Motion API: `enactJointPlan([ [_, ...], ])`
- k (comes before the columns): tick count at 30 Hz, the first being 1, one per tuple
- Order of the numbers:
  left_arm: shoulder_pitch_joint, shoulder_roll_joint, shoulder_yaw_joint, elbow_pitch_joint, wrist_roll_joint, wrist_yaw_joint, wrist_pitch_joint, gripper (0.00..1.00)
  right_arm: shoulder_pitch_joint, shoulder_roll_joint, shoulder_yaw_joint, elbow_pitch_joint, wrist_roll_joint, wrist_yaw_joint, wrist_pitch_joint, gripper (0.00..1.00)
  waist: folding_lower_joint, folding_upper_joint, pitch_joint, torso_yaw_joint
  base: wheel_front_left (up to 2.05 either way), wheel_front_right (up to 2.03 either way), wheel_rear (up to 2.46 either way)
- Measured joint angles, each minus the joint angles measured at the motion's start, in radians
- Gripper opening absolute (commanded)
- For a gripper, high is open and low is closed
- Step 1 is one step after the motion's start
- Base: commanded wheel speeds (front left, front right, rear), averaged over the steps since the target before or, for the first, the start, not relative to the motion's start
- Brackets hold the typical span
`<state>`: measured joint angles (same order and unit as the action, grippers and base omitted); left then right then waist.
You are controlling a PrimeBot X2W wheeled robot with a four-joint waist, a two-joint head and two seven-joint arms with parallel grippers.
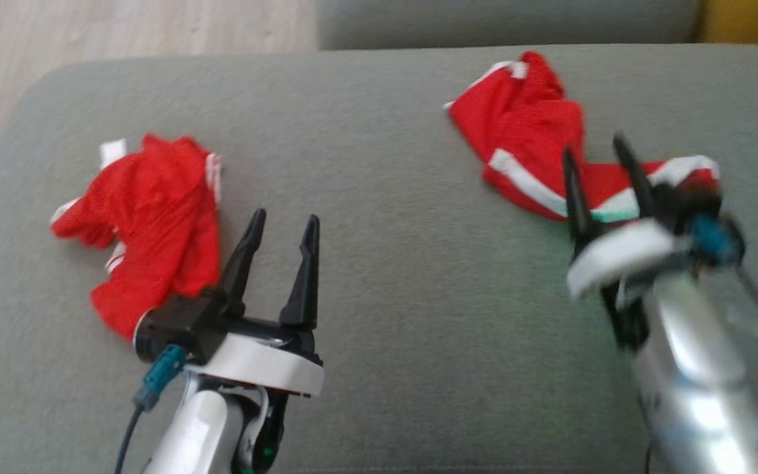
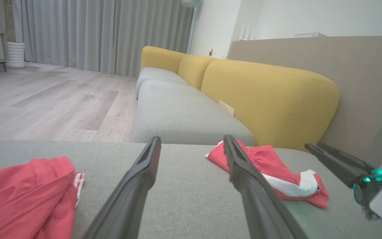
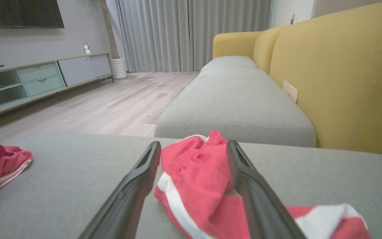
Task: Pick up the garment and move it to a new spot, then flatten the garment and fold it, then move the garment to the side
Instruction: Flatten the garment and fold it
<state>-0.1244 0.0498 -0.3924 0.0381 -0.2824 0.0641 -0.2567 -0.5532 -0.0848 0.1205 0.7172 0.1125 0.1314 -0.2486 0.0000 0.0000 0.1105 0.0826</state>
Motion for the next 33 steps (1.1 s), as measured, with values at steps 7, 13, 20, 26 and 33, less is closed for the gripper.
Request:
enactJointPlan([
  [7,0.023,0.000,0.028,-0.002,0.000,-0.003,0.000,1.00,0.298,0.018,0.010,-0.247,0.008,0.000,-0.001,1.00,0.0000,0.0000,-0.037,-0.087,0.00,0.00,0.00],
  [13,0.044,0.000,0.048,-0.001,-0.001,-0.009,0.000,1.00,0.419,0.025,0.025,-0.327,0.058,0.000,-0.001,1.00,0.0000,0.0000,-0.054,-0.145,0.00,0.00,0.00],
  [20,0.036,0.000,0.051,0.028,0.000,-0.030,0.000,1.00,0.422,0.030,0.022,-0.406,0.065,0.000,-0.001,1.00,0.0000,0.0000,-0.033,-0.199,0.00,0.00,0.00],
  [26,-0.032,0.000,0.037,0.126,0.002,-0.067,0.000,1.00,0.420,0.032,0.005,-0.432,0.065,0.000,-0.001,1.00,0.0000,0.0000,0.003,-0.227,0.00,0.00,0.00],
  [33,-0.299,-0.002,-0.049,0.422,0.005,-0.125,0.065,1.00,0.406,0.033,-0.003,-0.465,0.068,0.000,-0.002,1.00,0.0000,0.0000,0.086,-0.281,0.00,0.00,0.00],
])
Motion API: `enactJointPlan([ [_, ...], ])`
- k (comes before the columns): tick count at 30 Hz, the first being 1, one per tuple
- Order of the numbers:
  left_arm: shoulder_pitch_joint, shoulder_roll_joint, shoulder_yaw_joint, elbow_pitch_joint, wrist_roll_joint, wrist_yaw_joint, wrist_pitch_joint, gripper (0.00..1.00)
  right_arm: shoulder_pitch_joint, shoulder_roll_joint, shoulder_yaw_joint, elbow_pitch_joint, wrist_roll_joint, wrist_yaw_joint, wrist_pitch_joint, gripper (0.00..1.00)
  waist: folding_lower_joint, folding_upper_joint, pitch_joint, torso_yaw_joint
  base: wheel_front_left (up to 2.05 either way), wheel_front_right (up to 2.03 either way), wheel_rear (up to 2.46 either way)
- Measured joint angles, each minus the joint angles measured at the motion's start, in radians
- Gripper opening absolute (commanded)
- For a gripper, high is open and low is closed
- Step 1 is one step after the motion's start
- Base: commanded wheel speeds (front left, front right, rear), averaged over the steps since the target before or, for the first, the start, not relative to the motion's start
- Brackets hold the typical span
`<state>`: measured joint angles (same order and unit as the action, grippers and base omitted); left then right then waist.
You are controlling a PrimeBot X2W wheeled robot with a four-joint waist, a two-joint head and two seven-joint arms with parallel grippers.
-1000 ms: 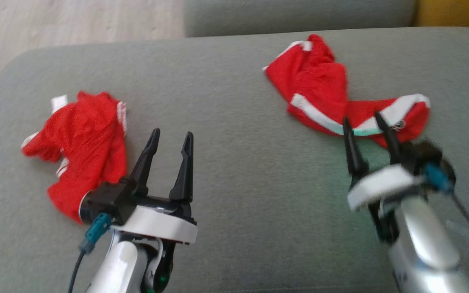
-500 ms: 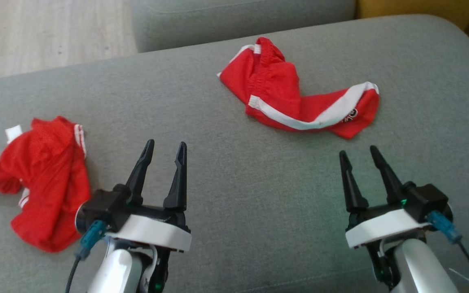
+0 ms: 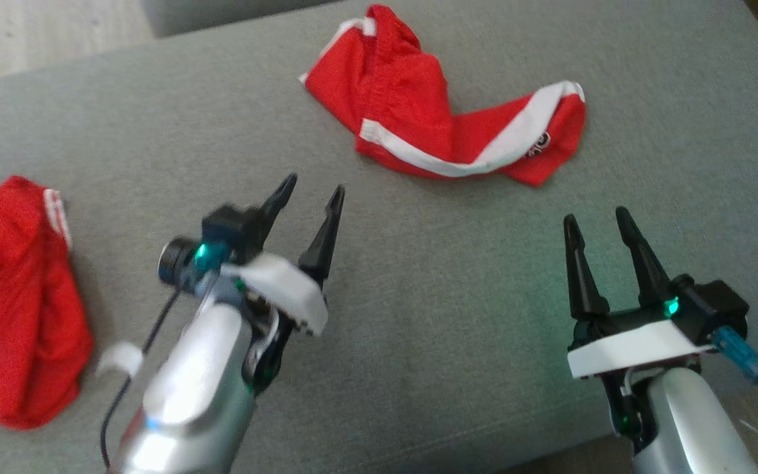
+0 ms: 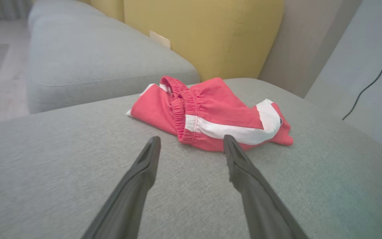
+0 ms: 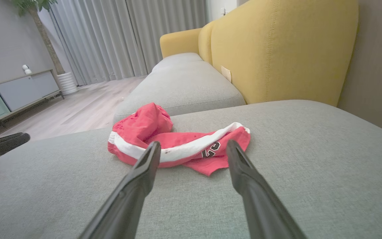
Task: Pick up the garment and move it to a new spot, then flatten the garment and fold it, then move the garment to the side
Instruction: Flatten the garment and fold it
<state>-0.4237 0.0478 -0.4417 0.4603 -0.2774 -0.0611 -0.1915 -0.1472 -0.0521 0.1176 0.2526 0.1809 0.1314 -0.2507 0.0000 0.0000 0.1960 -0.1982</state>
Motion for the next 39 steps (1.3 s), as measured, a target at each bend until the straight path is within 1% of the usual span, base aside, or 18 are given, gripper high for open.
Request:
enactJointPlan([
  [5,-0.132,-0.005,-0.043,0.130,-0.061,-0.027,0.034,1.00,-0.013,0.001,0.003,-0.014,0.013,0.000,0.000,1.00,0.0000,0.0000,0.051,-0.038,0.00,0.00,0.00],
  [10,-0.213,-0.006,-0.076,0.234,-0.091,-0.028,0.035,1.00,-0.022,0.001,0.007,-0.015,0.024,0.000,0.000,1.00,0.0000,0.0000,0.090,-0.072,0.00,0.00,0.00],
  [15,-0.299,-0.007,-0.108,0.324,-0.092,-0.027,0.023,1.00,-0.043,0.002,0.027,-0.020,0.033,0.000,0.000,1.00,0.0000,0.0000,0.118,-0.102,0.00,0.00,0.00],
  [18,-0.355,-0.007,-0.124,0.380,-0.085,-0.019,0.012,1.00,-0.049,0.003,0.037,-0.026,0.041,0.000,0.000,1.00,0.0000,0.0000,0.134,-0.119,0.00,0.00,0.00],
  [22,-0.421,-0.008,-0.129,0.453,-0.066,-0.015,-0.001,1.00,-0.049,0.003,0.041,-0.026,0.049,0.000,0.000,1.00,0.0000,0.0000,0.149,-0.138,0.00,0.00,0.00],
  [23,-0.433,-0.008,-0.129,0.470,-0.066,-0.008,-0.005,1.00,-0.049,0.003,0.043,-0.026,0.049,0.000,0.000,1.00,0.0000,0.0000,0.151,-0.142,0.00,0.00,0.00],
  [27,-0.456,-0.008,-0.131,0.534,-0.059,-0.004,-0.014,1.00,-0.049,0.003,0.047,-0.027,0.057,0.000,0.000,1.00,0.0001,0.0000,0.151,-0.153,0.00,0.00,0.00],
  [34,-0.471,-0.009,-0.144,0.599,-0.060,-0.012,-0.030,1.00,-0.049,0.003,0.049,-0.030,0.057,0.000,0.000,1.00,0.0000,0.0000,0.150,-0.161,0.00,0.00,0.00],
  [37,-0.482,-0.009,-0.154,0.619,-0.061,-0.023,-0.035,1.00,-0.049,0.003,0.050,-0.030,0.057,0.000,0.000,1.00,0.0000,0.0000,0.154,-0.163,0.00,0.00,0.00],
  [38,-0.488,-0.009,-0.158,0.622,-0.063,-0.028,-0.035,0.53,-0.049,0.003,0.050,-0.031,0.057,0.000,0.000,1.00,0.0000,0.0000,0.156,-0.163,0.00,0.00,0.00],
  [39,-0.493,-0.009,-0.160,0.626,-0.068,-0.029,-0.035,0.00,-0.049,0.003,0.050,-0.031,0.057,0.000,0.000,1.00,0.0000,0.0000,0.158,-0.164,0.00,0.00,0.00],
])
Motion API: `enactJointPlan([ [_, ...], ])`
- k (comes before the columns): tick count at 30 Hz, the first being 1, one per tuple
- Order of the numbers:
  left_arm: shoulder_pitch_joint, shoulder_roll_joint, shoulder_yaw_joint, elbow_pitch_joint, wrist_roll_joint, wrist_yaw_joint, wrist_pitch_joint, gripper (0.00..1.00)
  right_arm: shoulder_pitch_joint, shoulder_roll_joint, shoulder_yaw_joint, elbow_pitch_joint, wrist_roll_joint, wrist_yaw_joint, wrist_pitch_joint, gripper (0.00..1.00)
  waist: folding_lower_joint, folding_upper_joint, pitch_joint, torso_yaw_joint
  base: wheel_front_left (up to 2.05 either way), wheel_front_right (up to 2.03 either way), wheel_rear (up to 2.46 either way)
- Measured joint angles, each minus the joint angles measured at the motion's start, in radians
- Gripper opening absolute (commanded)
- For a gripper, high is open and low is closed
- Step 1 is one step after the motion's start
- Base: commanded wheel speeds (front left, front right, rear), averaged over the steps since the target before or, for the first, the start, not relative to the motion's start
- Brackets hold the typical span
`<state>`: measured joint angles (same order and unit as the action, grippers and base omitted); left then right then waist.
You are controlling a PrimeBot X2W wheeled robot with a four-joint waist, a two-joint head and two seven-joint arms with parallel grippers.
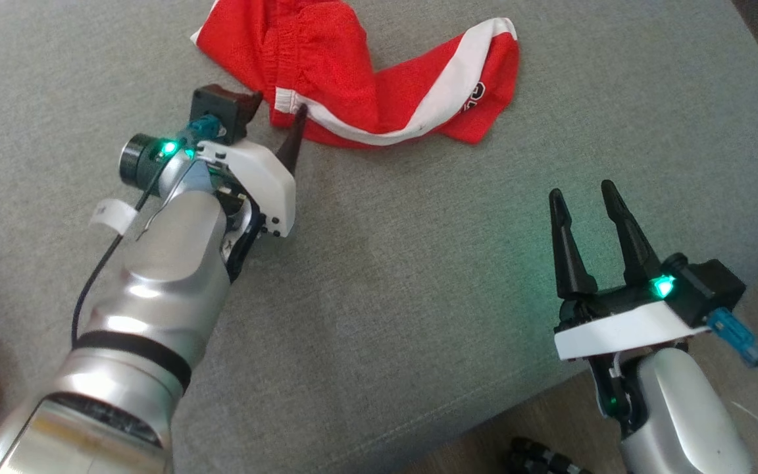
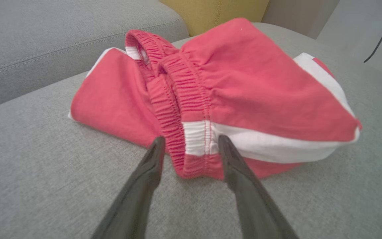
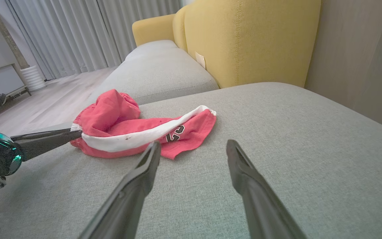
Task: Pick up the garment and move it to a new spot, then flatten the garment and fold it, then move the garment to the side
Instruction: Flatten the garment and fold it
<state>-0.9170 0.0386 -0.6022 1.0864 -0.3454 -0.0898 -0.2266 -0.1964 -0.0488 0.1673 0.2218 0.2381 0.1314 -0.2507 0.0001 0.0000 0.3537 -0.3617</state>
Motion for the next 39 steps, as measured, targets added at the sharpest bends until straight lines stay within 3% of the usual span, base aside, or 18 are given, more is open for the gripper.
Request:
enactJointPlan([
  [8,-0.016,-0.002,-0.034,-0.005,-0.022,-0.025,-0.014,0.00,-0.001,0.000,-0.016,0.000,0.001,0.000,0.000,1.00,0.0000,0.0000,0.000,0.013,0.00,0.00,0.00],
  [15,0.018,-0.004,-0.027,-0.147,-0.044,-0.006,-0.022,0.00,-0.002,0.001,-0.064,0.003,-0.015,0.000,0.000,1.00,0.0000,0.0000,-0.033,0.064,0.00,0.00,0.00],
  [30,0.320,0.022,0.012,-0.424,0.002,0.030,-0.023,0.00,0.007,0.001,-0.121,0.076,-0.067,0.000,0.000,1.00,0.0000,0.0001,-0.171,0.204,0.00,0.00,0.00],
  [39,0.482,0.033,-0.008,-0.460,0.008,0.034,-0.023,0.00,0.019,0.001,-0.210,0.156,-0.091,0.000,0.059,1.00,-0.0001,0.0001,-0.215,0.292,0.00,0.00,0.00],
])
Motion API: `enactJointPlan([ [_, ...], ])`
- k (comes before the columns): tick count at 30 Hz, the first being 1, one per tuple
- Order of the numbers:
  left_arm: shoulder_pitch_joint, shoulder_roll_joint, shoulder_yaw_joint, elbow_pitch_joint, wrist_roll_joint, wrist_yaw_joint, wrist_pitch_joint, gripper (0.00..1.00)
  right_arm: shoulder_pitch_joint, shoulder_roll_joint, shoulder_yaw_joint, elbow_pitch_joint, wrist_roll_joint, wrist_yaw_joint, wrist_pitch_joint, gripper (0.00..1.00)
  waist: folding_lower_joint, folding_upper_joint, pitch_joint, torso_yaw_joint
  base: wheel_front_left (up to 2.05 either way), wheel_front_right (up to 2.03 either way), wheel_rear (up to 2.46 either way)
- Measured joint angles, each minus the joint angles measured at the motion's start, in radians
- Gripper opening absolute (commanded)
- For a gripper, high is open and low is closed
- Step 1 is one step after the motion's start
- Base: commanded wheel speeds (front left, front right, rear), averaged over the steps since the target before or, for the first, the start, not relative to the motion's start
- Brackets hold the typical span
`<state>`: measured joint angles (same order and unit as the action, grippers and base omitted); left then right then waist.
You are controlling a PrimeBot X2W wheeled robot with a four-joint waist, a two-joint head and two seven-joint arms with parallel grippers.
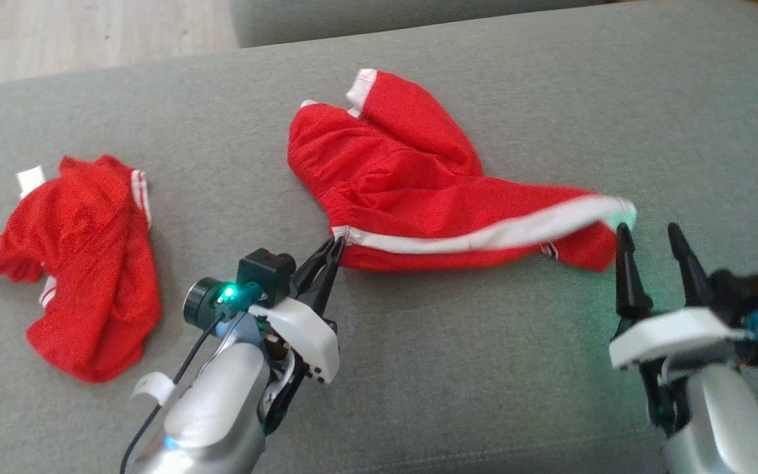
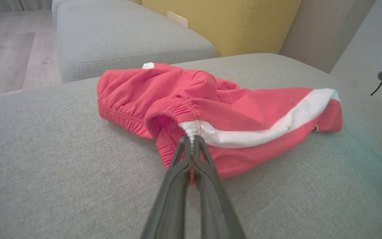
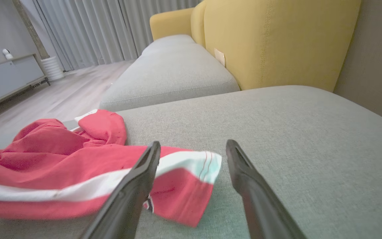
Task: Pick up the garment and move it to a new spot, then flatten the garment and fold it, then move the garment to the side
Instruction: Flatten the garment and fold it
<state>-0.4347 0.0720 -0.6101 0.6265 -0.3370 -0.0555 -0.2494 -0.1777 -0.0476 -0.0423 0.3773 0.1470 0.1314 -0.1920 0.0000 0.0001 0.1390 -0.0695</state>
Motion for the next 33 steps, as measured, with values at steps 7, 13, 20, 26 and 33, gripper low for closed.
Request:
enactJointPlan([
  [7,-0.001,-0.013,-0.022,-0.015,0.000,0.005,0.000,0.00,-0.137,0.000,-0.085,0.076,-0.076,0.000,0.128,1.00,0.0000,0.0000,0.011,0.053,0.00,0.00,0.00],
  [13,-0.001,-0.016,-0.022,-0.029,0.000,0.020,0.000,0.00,-0.093,0.000,-0.096,0.084,-0.023,0.000,0.124,1.00,0.0000,0.0000,0.023,0.049,0.00,0.00,0.00],
  [20,0.000,-0.017,-0.016,-0.034,0.004,0.021,0.000,0.00,0.030,0.001,-0.027,0.080,0.082,0.000,0.102,1.00,0.0000,0.0000,0.020,0.016,0.00,0.00,0.00],
  [26,0.002,-0.018,-0.001,-0.035,0.010,0.021,0.000,0.00,0.023,0.001,0.009,0.095,0.139,0.000,0.085,1.00,0.0000,0.0000,0.016,0.001,0.00,0.00,0.00],
  [33,0.011,-0.018,0.003,-0.035,0.010,0.020,0.000,0.00,-0.015,0.001,0.041,0.149,0.228,0.000,0.086,1.00,0.0000,0.0000,0.014,0.009,0.00,0.00,0.00],
])
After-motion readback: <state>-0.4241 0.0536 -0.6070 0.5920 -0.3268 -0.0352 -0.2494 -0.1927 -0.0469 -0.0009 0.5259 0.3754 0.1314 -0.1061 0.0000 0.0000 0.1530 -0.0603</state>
